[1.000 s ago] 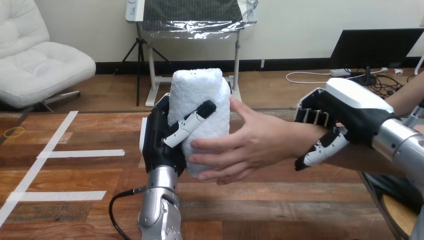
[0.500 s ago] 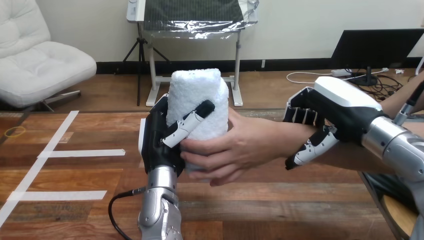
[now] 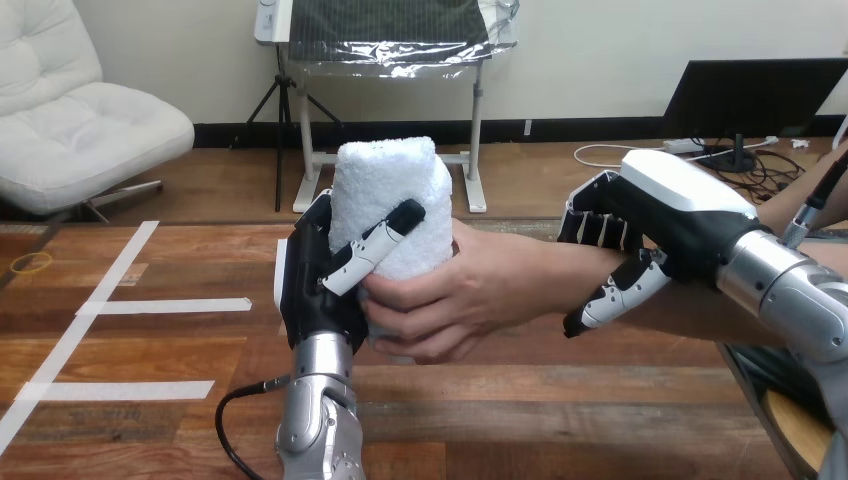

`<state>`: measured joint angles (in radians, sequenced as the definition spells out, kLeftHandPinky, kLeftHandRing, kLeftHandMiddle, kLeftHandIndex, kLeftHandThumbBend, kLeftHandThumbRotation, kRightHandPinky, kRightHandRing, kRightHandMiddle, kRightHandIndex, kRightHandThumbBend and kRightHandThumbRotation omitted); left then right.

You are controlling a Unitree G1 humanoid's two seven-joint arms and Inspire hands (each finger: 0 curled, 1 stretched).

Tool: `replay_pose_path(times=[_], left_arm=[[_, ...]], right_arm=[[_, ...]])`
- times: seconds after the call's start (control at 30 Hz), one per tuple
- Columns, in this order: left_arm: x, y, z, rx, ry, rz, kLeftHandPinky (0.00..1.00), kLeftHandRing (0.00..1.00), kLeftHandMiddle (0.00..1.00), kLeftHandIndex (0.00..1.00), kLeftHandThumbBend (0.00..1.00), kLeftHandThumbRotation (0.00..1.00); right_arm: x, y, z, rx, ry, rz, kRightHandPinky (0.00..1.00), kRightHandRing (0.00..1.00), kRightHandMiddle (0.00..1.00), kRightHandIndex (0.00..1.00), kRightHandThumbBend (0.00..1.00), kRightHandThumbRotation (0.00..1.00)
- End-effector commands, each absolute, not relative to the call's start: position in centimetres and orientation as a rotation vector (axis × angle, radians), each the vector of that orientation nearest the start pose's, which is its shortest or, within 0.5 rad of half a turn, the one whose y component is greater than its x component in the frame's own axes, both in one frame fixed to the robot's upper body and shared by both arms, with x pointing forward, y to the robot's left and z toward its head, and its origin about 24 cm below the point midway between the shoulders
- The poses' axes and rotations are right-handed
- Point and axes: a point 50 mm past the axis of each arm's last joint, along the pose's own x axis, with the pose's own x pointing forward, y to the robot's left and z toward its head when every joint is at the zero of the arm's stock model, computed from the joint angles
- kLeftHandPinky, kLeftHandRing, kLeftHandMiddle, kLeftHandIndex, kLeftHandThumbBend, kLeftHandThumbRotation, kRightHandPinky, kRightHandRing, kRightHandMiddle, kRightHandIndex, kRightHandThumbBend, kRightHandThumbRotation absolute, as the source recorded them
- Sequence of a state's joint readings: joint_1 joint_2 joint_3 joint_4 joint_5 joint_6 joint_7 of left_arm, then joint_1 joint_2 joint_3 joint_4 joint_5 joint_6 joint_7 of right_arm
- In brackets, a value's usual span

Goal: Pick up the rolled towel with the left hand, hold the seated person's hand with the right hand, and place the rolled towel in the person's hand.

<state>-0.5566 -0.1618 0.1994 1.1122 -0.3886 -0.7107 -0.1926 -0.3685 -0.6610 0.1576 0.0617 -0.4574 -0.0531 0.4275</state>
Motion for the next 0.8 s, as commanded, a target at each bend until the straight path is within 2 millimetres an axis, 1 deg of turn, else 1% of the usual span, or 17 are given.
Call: replay_pose_path(times=[0.0, 0.33, 0.77], left_arm=[[33.2, -3.8, 15.2, -0.715, -0.47, -0.422, 0.28, 0.33, 0.38, 0.41, 0.78, 0.0], [32.5, -4.7, 15.6, -0.699, -0.485, -0.442, 0.28, 0.33, 0.38, 0.41, 0.78, 0.0], [32.3, -4.8, 15.3, -0.691, -0.484, -0.452, 0.28, 0.33, 0.38, 0.41, 0.78, 0.0]], right_arm=[[32.0, -18.2, 14.3, -1.107, -0.139, 0.472, 0.33, 0.39, 0.44, 0.45, 0.92, 0.0], [31.9, -18.2, 14.2, -1.087, -0.156, 0.475, 0.37, 0.41, 0.45, 0.45, 0.92, 0.0], [31.8, -18.4, 14.2, -1.085, -0.146, 0.476, 0.37, 0.41, 0.45, 0.45, 0.9, 0.0]])
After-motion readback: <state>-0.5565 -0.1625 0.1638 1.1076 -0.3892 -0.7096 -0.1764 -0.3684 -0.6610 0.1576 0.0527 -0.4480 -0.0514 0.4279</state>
